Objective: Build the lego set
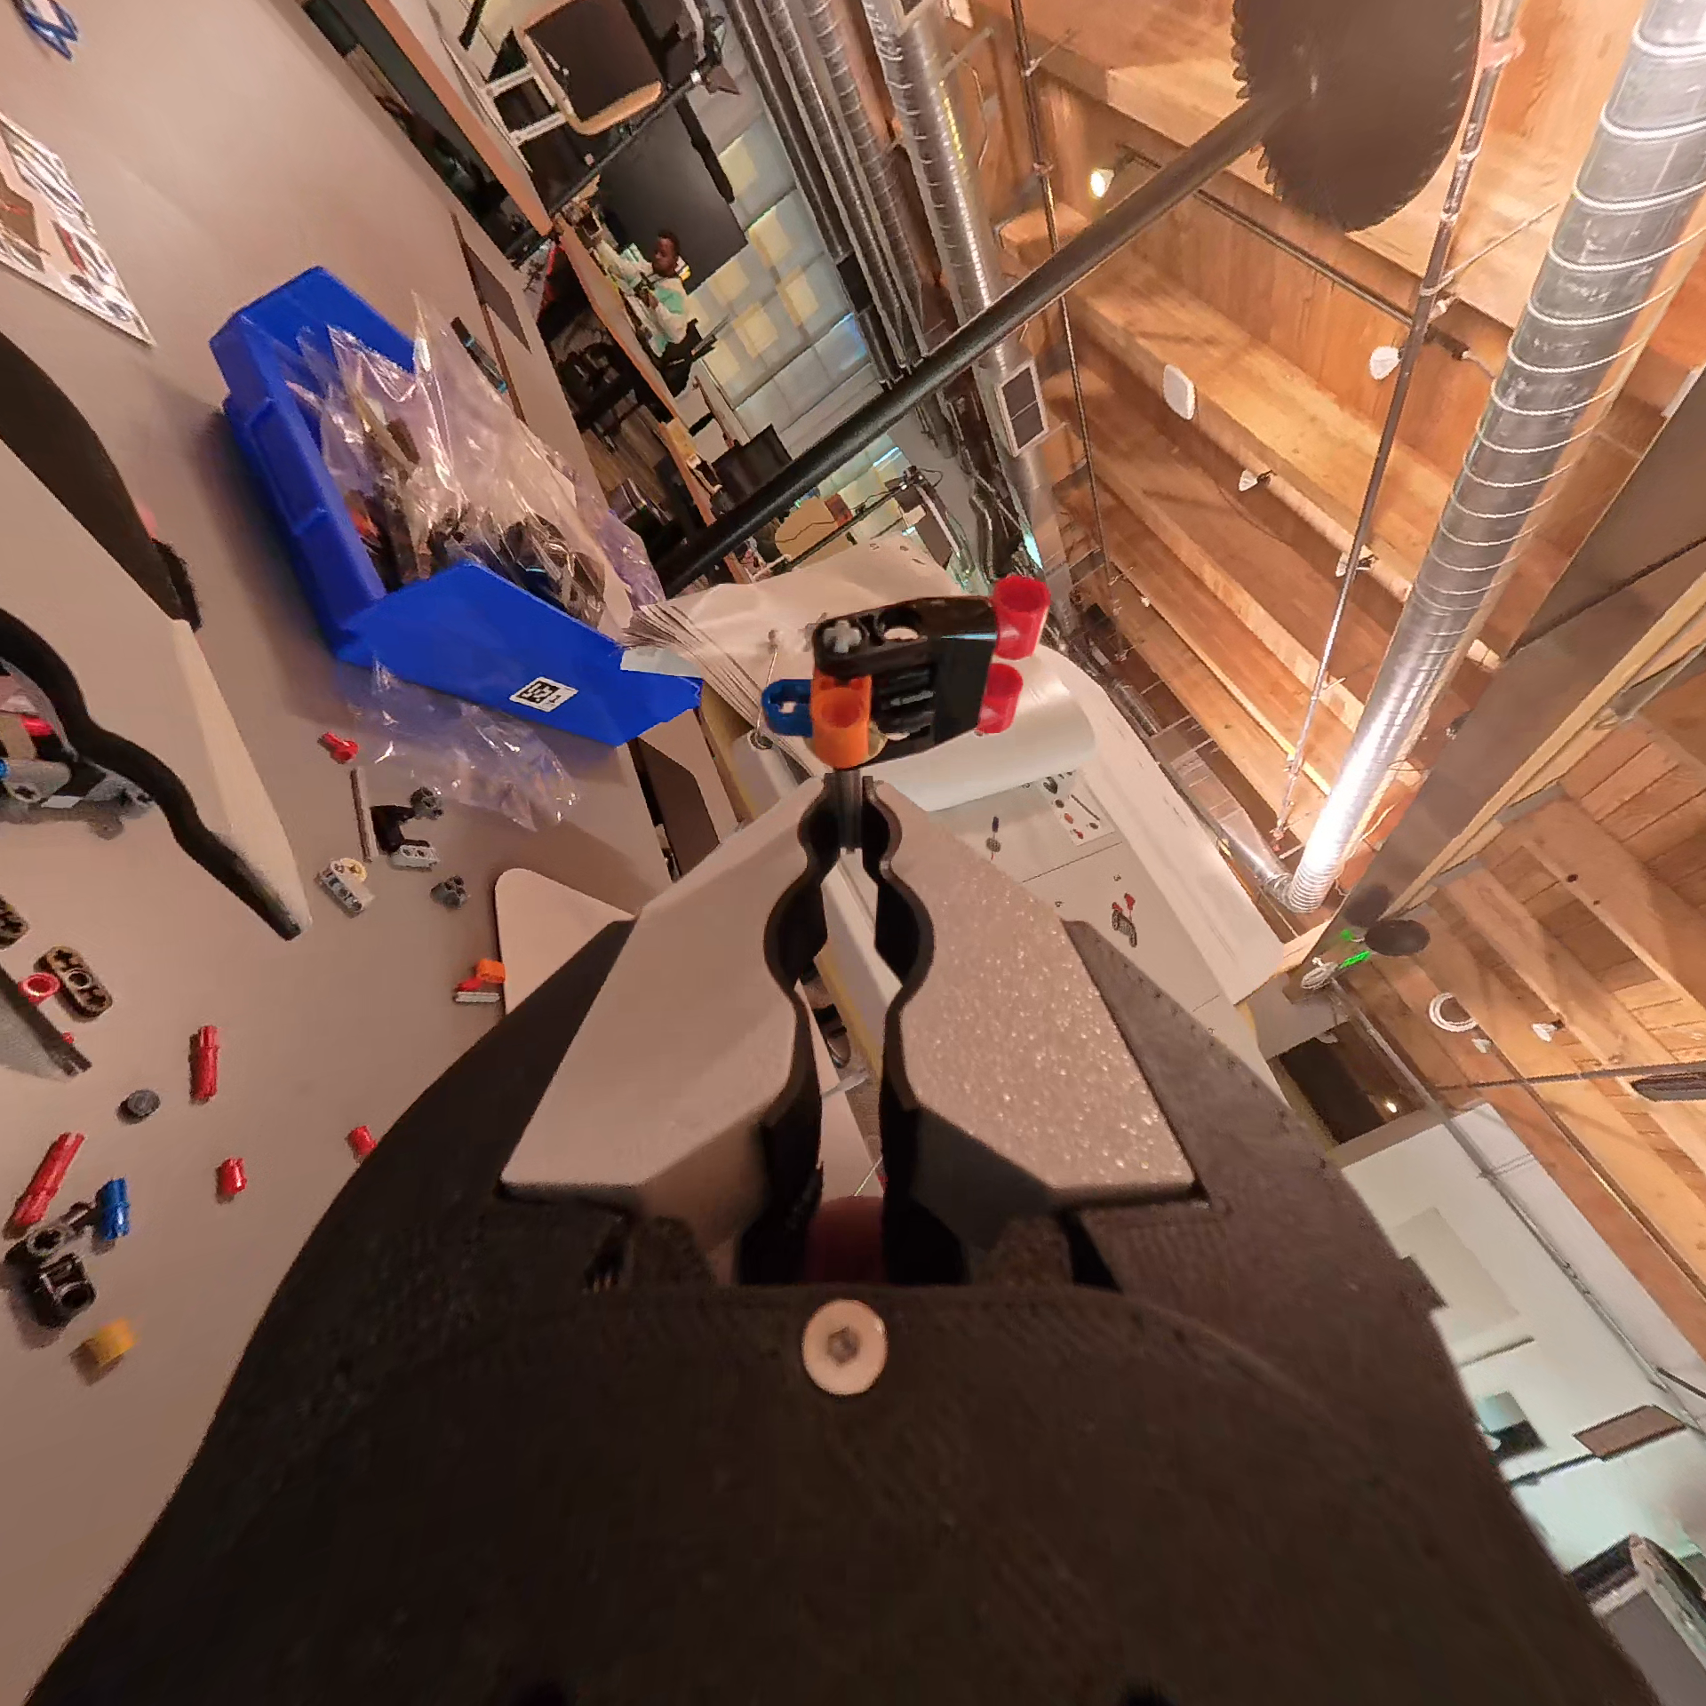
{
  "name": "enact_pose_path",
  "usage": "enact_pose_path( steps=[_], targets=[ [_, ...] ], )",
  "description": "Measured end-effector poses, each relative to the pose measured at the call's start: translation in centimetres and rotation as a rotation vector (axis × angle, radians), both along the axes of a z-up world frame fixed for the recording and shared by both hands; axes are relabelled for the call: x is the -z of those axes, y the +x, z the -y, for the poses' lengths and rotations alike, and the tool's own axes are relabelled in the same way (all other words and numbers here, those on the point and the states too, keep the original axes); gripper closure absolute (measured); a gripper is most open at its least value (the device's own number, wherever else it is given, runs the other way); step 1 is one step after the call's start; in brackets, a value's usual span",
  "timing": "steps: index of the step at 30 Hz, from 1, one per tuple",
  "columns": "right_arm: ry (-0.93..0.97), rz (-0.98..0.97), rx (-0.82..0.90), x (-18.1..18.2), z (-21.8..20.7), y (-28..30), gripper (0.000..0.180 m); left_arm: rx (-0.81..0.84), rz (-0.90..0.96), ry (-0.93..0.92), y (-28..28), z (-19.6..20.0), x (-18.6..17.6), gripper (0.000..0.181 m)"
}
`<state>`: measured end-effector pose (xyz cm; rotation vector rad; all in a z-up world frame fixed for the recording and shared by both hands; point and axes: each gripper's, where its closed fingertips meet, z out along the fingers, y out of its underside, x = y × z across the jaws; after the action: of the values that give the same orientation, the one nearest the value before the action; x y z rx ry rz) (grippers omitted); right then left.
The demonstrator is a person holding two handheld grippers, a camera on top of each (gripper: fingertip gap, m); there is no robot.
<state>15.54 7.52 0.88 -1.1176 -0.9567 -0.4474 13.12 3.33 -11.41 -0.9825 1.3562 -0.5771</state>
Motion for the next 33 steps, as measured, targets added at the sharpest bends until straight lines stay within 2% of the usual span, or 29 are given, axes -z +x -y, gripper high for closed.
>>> enact_pose_path(
  steps=[7, 11, 20, 25, 33],
  targets=[
    [-0.037, -0.009, 0.052, 3.1, -0.7, 1.3, 0.180, -0.020, 0.010, 0.003, -1.1, -0.5, -0.4, 0.145],
    [-0.075, 0.042, 0.087, 5.5, -1.4, 1.5, 0.180, -0.079, 0.045, 0.063, -3.6, -1.5, -2.3, 0.147],
    [-0.250, 0.139, 0.032, 11.6, -3.0, -0.7, 0.179, -0.203, -0.009, 0.139, -7.2, -7.1, -6.1, 0.143],
    [-0.441, 0.263, -0.003, 16.5, -3.0, -1.1, 0.179, -0.257, -0.081, 0.105, -9.6, -11.9, -5.8, 0.143],
    [-0.506, 0.299, -0.017, 18.2, -2.8, -1.6, 0.179, -0.267, -0.152, 0.115, -11.4, -16.4, -4.7, 0.142]
  ],
)
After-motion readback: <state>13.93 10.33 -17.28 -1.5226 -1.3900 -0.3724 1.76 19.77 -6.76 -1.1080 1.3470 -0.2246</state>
